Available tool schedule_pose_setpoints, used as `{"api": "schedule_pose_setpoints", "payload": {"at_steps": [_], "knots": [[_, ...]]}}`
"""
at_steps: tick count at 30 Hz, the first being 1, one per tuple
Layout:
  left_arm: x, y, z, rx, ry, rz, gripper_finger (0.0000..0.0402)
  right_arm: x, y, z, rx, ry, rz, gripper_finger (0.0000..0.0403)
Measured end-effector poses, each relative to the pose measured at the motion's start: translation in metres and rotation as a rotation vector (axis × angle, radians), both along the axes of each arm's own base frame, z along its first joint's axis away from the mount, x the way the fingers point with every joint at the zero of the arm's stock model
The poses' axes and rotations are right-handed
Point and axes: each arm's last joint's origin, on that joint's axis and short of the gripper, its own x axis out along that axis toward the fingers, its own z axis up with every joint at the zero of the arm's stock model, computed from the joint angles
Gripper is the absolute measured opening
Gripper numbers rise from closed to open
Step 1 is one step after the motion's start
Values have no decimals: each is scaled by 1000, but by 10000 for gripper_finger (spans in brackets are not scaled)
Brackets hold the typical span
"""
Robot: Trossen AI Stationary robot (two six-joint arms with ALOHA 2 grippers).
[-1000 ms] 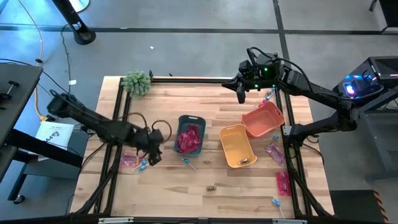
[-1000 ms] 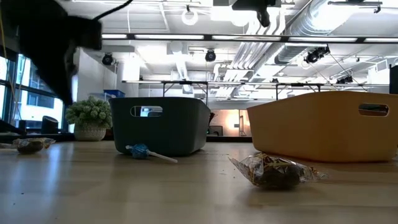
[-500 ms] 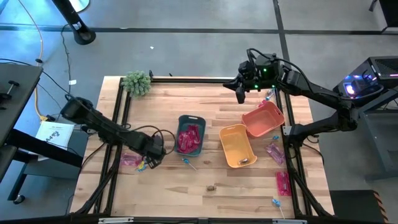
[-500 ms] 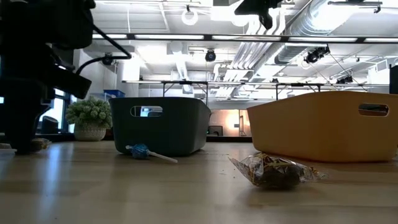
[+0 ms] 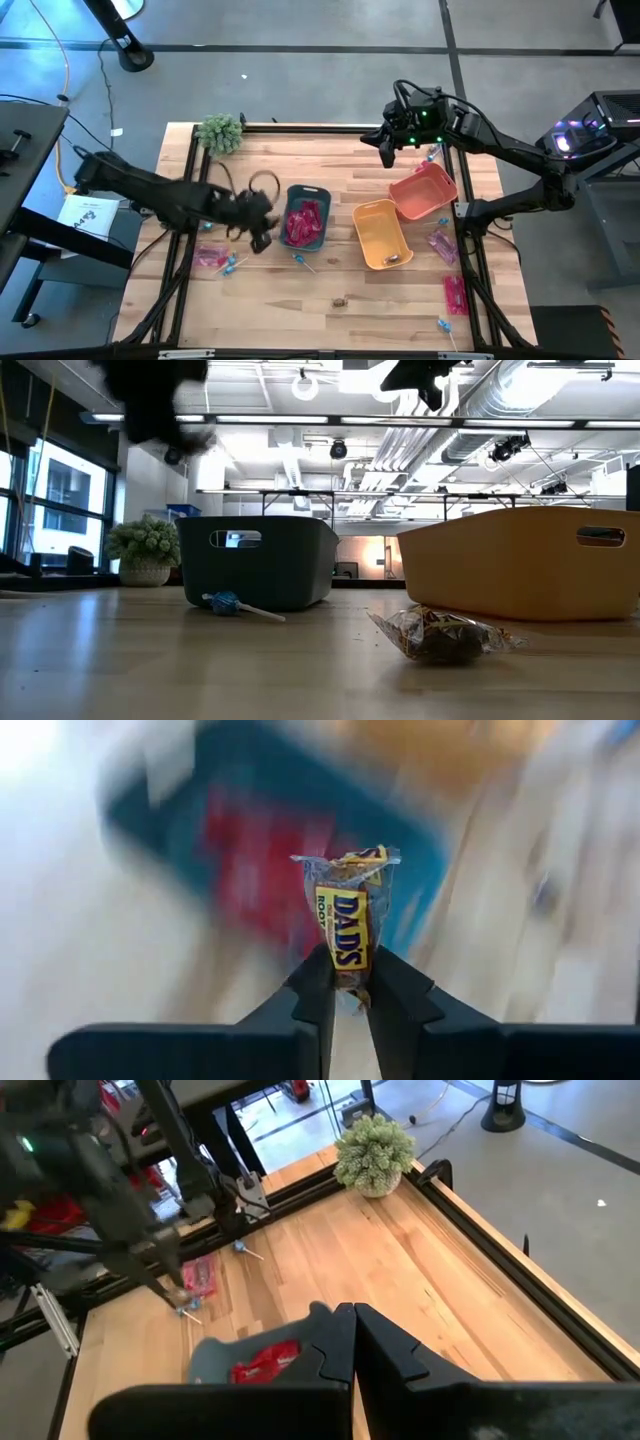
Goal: Sort candy
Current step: Put the yellow candy into the yellow bin, then put the red candy pack into the blue bin
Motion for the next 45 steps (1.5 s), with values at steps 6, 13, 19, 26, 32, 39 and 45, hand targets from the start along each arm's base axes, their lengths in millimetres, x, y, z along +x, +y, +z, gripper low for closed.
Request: {"api": "schedule_pose_setpoints", "payload": {"at_steps": [6,13,19,26,32,39,45], "knots": [[42,31,29,189,-375,-150,17,0,0,0,2,-3,-2,0],[117,57,-7,159,-416,-295,25,0,0,0,-1,-3,-15,0],[186,57,-35,185,-324,-393,39,0,-2,0,-12,4,-64,0],[222,55,-34,91,-195,-438,93,0,-2,0,1,3,-73,0],[225,57,-3,90,-241,-444,157,0,-3,-2,-17,21,-105,0],[163,68,3,81,170,-376,188,0,-3,-3,-51,43,-95,0],[82,41,-5,-13,209,-229,189,-1,-3,-3,-76,59,-84,0]]}}
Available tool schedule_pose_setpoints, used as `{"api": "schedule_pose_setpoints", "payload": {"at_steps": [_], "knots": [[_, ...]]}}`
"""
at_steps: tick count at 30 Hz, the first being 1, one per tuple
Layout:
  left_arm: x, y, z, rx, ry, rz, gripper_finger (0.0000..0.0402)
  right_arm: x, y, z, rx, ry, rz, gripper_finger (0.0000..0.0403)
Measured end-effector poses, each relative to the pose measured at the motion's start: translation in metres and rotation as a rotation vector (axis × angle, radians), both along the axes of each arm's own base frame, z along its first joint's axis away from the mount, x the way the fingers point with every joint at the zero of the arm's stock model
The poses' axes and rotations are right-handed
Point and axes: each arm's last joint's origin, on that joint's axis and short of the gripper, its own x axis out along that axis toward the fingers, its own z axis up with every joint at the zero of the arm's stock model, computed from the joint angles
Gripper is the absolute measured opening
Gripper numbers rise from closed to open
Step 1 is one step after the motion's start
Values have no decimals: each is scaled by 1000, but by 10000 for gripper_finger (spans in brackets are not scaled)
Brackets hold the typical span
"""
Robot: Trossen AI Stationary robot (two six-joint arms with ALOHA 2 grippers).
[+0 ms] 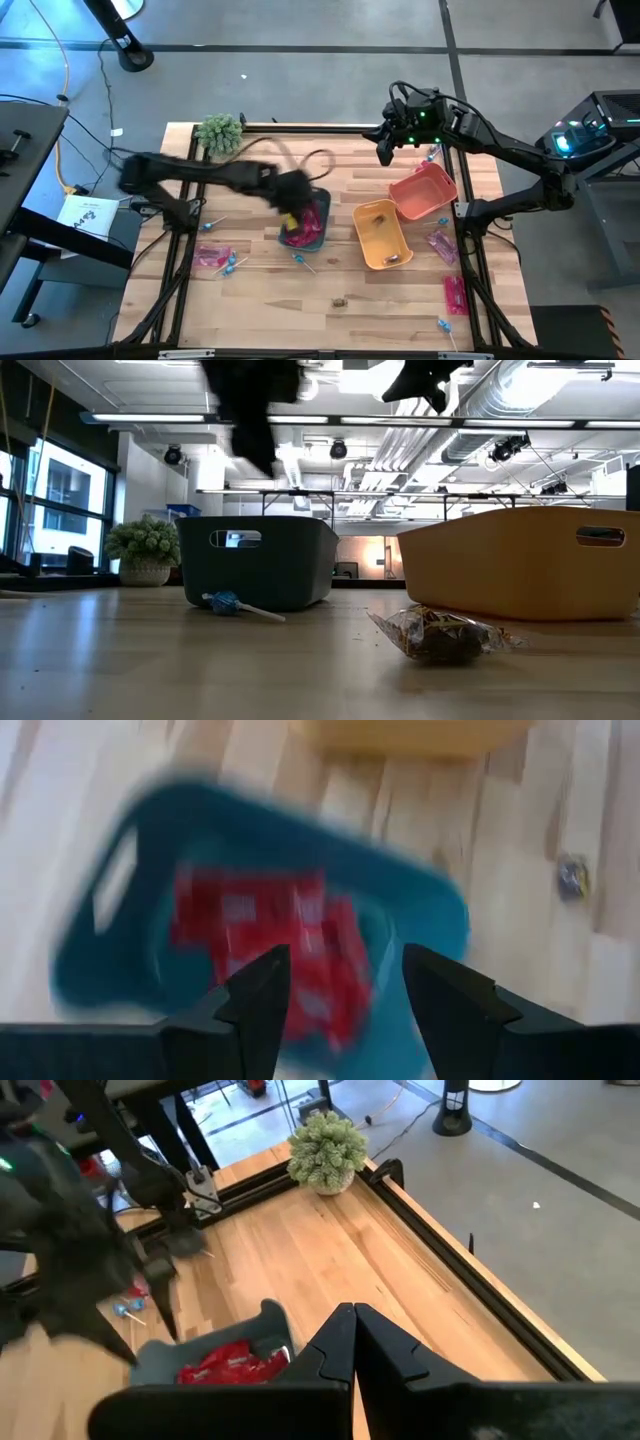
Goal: Sort candy
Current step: Put the red candy pack into the blue bin
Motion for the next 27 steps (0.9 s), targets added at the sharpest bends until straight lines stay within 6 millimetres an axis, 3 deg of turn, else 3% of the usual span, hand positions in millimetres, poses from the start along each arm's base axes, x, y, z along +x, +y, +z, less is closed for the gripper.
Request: {"api": "schedule_pose_setpoints", "payload": {"at_steps": [6,11,15,24,27], "knots": [[-90,-47,-26,-115,86,171,189,0,0,0,0,3,1,0],[-143,-65,-50,-115,291,259,189,0,0,0,-7,5,2,0],[-164,-64,-73,-134,459,395,189,0,0,0,-9,2,3,0],[-182,-62,-125,-335,660,550,189,0,0,-1,1,8,-1,0],[-187,-61,-134,-349,691,585,187,-1,0,-1,4,11,-2,0]]}}
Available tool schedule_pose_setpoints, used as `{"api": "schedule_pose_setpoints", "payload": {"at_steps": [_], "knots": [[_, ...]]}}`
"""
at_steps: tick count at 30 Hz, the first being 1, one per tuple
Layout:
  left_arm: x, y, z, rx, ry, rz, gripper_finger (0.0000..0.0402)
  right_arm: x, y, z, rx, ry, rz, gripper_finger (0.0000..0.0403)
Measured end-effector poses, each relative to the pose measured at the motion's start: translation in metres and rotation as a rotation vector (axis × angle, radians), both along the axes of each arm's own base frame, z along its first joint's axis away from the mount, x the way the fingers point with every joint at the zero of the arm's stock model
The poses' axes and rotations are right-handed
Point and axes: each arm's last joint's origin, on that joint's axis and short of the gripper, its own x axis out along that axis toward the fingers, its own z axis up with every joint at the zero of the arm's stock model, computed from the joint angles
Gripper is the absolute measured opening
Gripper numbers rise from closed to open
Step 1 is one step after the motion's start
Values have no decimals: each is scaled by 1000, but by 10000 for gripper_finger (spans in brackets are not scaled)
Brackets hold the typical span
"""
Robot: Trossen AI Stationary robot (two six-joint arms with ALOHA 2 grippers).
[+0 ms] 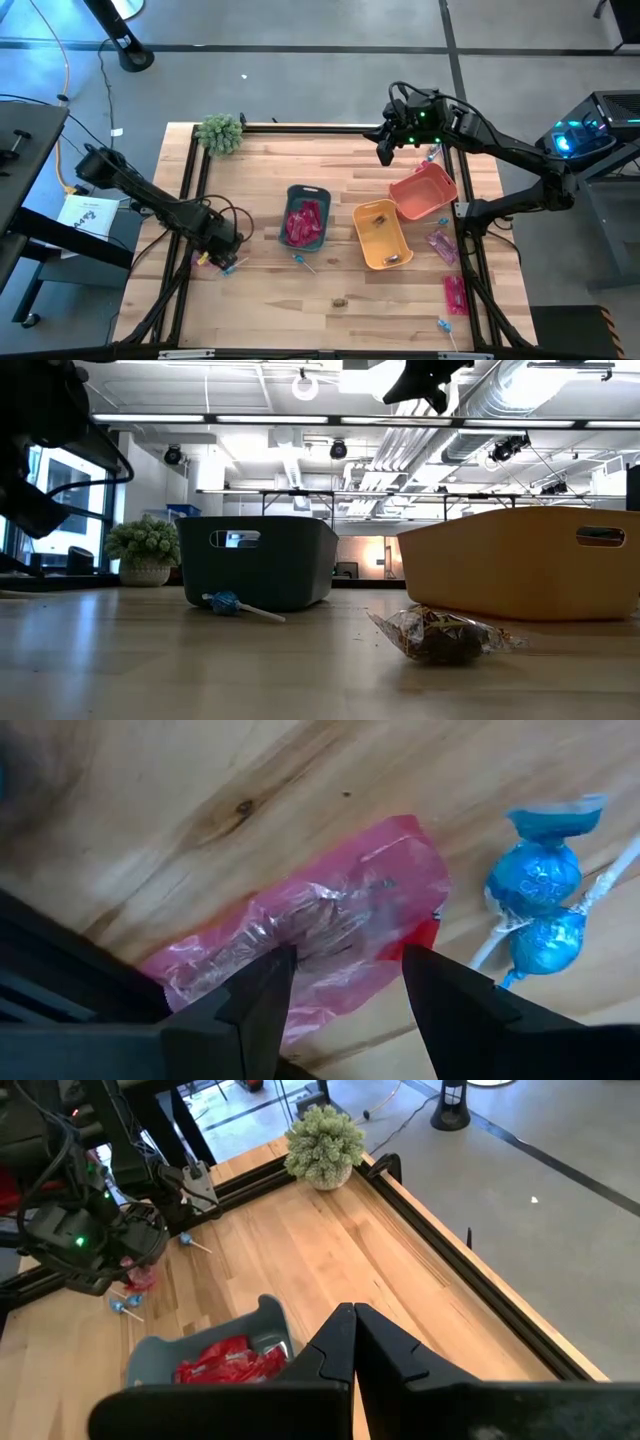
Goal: Sort candy
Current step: Put the red candy pack into the blue bin
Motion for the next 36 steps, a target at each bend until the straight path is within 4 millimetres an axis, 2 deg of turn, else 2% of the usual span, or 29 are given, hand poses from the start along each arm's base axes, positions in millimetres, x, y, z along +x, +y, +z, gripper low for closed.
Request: {"api": "schedule_pose_setpoints", "payload": {"at_steps": [3,5,7,8,11,14,19,21,24,27,32,36], "knots": [[1,0,1,19,-9,-6,155,0,0,0,15,-2,-8,0],[6,-1,6,55,-55,-22,104,0,0,0,16,-2,-8,0],[16,-3,14,94,-142,-40,37,0,0,0,16,-2,-8,0],[20,-4,19,113,-172,-42,19,0,0,0,18,-3,-9,0],[34,-6,40,137,-262,-38,12,0,0,0,19,-2,-10,0],[48,-4,71,179,-373,-37,2,0,0,0,20,0,-10,0],[67,10,126,350,-576,-94,1,0,0,0,19,0,-9,0],[72,16,136,386,-614,-150,1,0,0,-1,20,0,-9,0],[70,24,130,366,-543,-183,5,-1,0,-1,24,9,-10,0],[63,24,111,295,-446,-159,25,-1,1,-3,31,25,-9,0],[53,11,75,206,-380,-144,87,-2,1,-4,32,44,-15,0],[45,10,48,207,-311,-123,139,-3,0,-5,24,52,-34,0]]}}
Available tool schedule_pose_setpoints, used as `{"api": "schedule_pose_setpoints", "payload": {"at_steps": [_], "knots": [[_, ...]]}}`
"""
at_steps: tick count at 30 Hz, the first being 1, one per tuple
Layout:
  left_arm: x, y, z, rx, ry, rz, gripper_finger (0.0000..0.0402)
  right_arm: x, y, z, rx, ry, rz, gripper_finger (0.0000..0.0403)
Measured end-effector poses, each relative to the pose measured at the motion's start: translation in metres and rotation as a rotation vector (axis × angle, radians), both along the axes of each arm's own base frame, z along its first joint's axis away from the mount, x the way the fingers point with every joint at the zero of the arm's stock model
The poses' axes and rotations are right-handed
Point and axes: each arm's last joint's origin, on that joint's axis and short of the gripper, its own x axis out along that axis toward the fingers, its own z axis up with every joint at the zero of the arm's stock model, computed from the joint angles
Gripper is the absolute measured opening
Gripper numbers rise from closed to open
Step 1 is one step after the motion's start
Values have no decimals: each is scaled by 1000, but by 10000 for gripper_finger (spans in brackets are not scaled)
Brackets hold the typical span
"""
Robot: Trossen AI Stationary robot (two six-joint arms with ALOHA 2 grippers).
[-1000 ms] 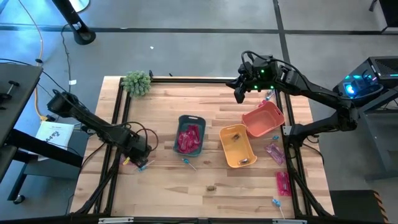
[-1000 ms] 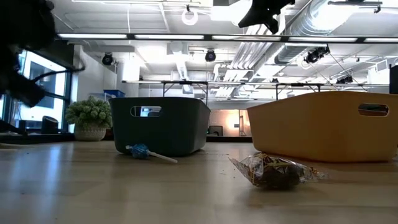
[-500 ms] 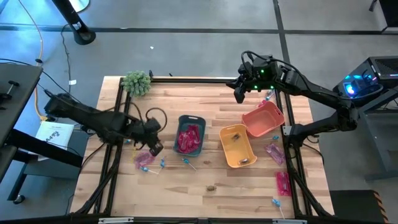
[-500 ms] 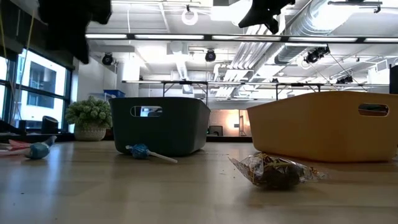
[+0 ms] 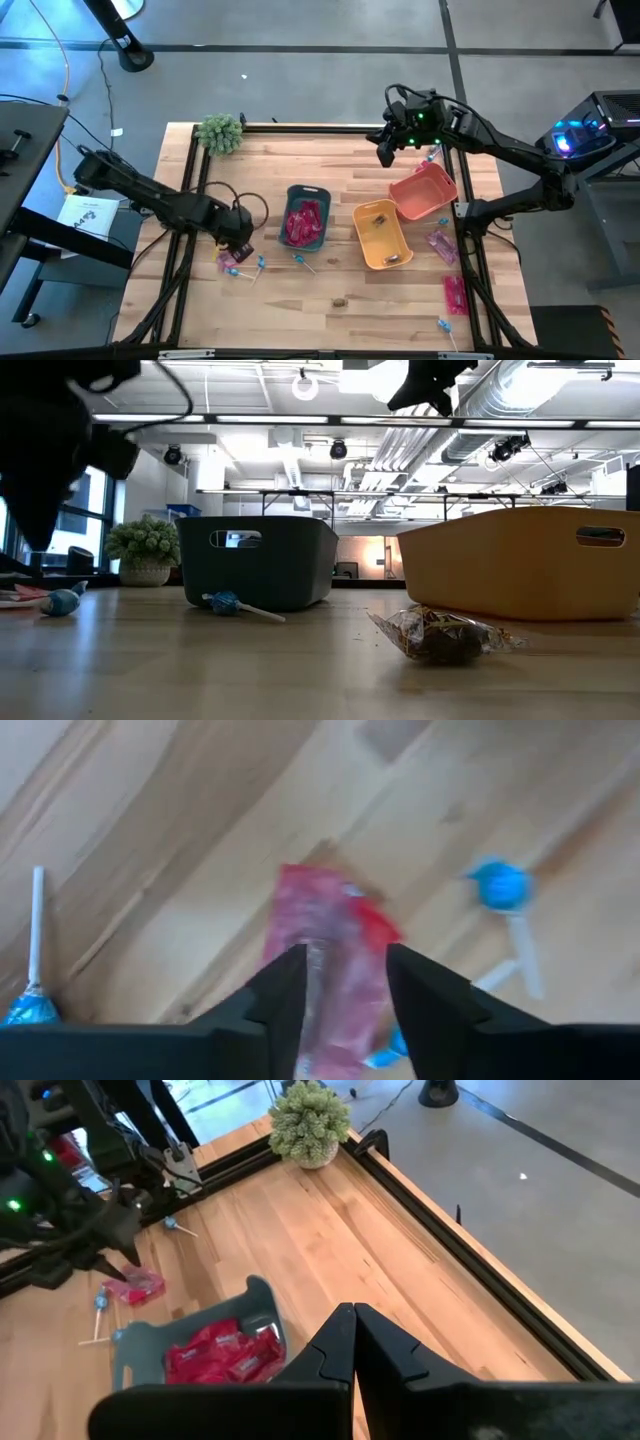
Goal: Sort candy
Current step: Put the red candy pack into the blue bin
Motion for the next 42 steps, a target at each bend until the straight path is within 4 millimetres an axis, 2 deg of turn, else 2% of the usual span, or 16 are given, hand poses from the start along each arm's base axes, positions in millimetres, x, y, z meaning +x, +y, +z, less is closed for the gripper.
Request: {"api": "schedule_pose_setpoints", "payload": {"at_steps": [5,9,12,15,18,19,25,28,31,33,35,39,42], "knots": [[-3,3,-28,-8,59,4,183,0,0,0,-1,0,-2,0],[0,1,-46,-50,78,-17,190,0,0,0,-1,0,-2,0],[2,0,-54,-28,127,-8,179,0,0,0,0,0,-3,0],[3,1,-55,6,163,-27,129,0,0,0,0,0,-3,0],[6,2,-45,43,151,-55,36,0,0,0,2,2,-4,0],[8,4,-40,58,126,-50,21,0,0,-1,3,5,-4,0],[28,18,27,136,-168,20,15,0,0,-1,8,6,-6,0],[43,30,73,262,-438,26,6,0,0,-1,7,6,-6,0],[63,43,101,373,-677,-19,9,0,0,-1,7,5,-7,0],[78,52,107,405,-775,-68,11,0,0,-1,7,5,-7,0],[94,60,101,404,-800,-109,15,0,0,-1,7,5,-7,0],[123,68,74,346,-694,-169,39,0,0,-1,7,5,-7,0],[137,71,61,314,-596,-189,72,0,0,-1,7,5,-7,0]]}}
